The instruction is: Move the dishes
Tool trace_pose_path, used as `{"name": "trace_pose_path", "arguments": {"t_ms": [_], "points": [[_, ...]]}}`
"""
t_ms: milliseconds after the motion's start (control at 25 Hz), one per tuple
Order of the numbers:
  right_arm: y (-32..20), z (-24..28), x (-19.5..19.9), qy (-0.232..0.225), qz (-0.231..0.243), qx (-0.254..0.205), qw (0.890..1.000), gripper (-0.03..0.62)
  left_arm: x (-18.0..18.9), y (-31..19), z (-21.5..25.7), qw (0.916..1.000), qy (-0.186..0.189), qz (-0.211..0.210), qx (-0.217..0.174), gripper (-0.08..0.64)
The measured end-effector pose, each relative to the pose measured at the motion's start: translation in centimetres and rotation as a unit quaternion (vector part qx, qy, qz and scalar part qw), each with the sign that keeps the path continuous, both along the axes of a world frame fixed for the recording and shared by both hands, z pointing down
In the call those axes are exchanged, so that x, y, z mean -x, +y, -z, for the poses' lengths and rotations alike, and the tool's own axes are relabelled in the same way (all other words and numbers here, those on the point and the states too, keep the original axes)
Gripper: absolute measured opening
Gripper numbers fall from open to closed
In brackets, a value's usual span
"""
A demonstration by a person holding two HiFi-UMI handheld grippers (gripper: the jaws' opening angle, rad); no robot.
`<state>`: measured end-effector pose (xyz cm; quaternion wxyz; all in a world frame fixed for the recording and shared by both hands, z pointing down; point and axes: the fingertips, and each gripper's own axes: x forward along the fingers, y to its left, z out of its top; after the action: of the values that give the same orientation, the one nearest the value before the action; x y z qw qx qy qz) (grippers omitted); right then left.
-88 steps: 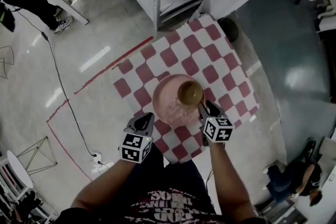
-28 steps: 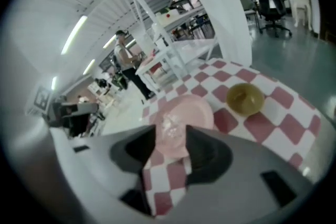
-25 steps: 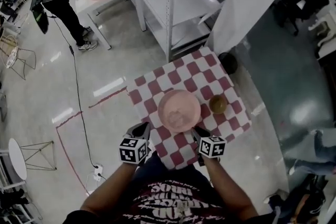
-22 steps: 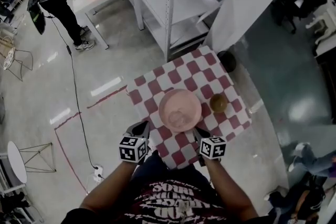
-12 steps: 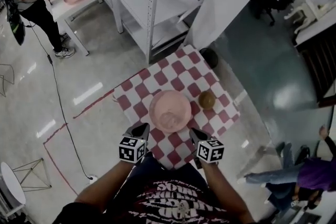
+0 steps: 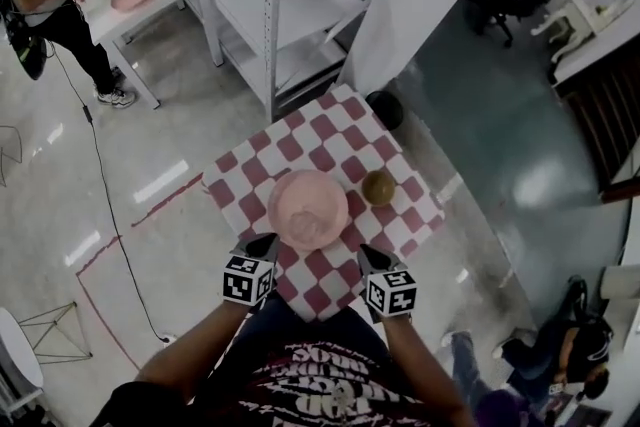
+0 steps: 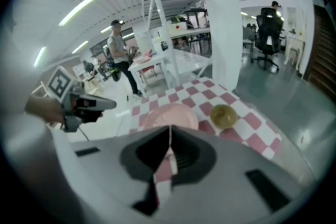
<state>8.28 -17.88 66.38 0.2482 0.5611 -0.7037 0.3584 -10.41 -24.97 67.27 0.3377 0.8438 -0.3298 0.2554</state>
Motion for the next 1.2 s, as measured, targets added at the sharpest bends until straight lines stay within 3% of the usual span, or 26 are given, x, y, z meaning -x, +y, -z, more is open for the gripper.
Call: {"name": "trace_pose_path", "arguments": {"t_ms": [240, 360, 440, 600, 680, 760, 880, 1000, 1160, 1200], "points": [[-0.6, 0.3, -0.5, -0.004, 0.089, -0.046, 0.995, 0.035, 0.5, 1.0, 2.0, 0.9951, -0.04, 0.074, -0.052, 0.031], [-0.6, 1.8, -0.7, -0.006, 0.14, -0.087, 0.986, 0.035, 0.0, 1.2, 5.0, 0.9869, -0.046, 0.106, -0.112, 0.031], [-0.9, 4.2, -0.4, -0.006, 0.178, -0.138, 0.974, 0.035, -0.9, 1.0, 8.1, 0.9758, -0.043, 0.12, -0.177, 0.031], [-2.0, 9.2, 1.5, -0.031, 0.237, -0.245, 0.94, 0.035, -2.0, 1.0, 14.1, 0.9417, -0.041, 0.152, -0.297, 0.031], [-2.4, 10.8, 2.3, -0.043, 0.254, -0.281, 0.924, 0.035, -2.3, 1.5, 15.4, 0.93, -0.045, 0.164, -0.326, 0.031], [-2.5, 11.1, 3.1, -0.051, 0.271, -0.29, 0.916, 0.035, -2.0, 2.7, 16.0, 0.9246, -0.052, 0.17, -0.337, 0.031], [-2.8, 10.0, 5.0, -0.069, 0.278, -0.267, 0.92, 0.035, 0.0, 4.6, 15.2, 0.9244, -0.077, 0.181, -0.326, 0.031], [-3.7, 5.8, 5.5, -0.04, 0.264, -0.217, 0.939, 0.037, 2.5, 4.5, 13.4, 0.9263, -0.09, 0.195, -0.31, 0.031], [-4.7, -3.2, 5.0, 0.008, 0.204, -0.063, 0.977, 0.044, 4.2, 3.0, 11.5, 0.937, -0.08, 0.19, -0.282, 0.031], [-4.9, -5.1, 5.0, 0.006, 0.188, -0.027, 0.982, 0.092, 4.4, 2.6, 11.0, 0.9407, -0.077, 0.182, -0.275, 0.031]]}}
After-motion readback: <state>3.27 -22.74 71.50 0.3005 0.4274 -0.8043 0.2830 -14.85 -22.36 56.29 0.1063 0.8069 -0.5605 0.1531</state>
